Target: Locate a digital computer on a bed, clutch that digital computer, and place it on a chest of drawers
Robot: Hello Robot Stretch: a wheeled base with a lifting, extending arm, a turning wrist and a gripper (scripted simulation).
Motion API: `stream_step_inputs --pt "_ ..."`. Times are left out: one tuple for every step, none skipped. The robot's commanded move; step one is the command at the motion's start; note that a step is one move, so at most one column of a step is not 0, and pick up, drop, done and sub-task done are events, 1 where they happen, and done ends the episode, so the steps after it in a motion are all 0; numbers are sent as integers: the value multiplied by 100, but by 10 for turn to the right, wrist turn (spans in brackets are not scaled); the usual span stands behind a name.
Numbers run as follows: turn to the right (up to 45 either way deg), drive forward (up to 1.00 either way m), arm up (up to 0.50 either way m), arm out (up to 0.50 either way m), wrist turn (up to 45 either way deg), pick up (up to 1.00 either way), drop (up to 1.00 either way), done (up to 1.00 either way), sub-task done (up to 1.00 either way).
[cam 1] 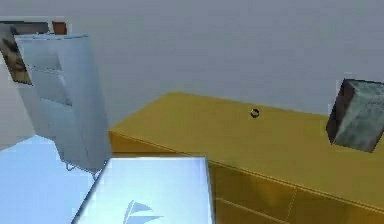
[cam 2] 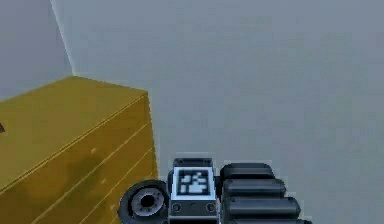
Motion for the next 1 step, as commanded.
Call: stream_step_inputs --pt "450 0 0 0 0 0 0 0 0"
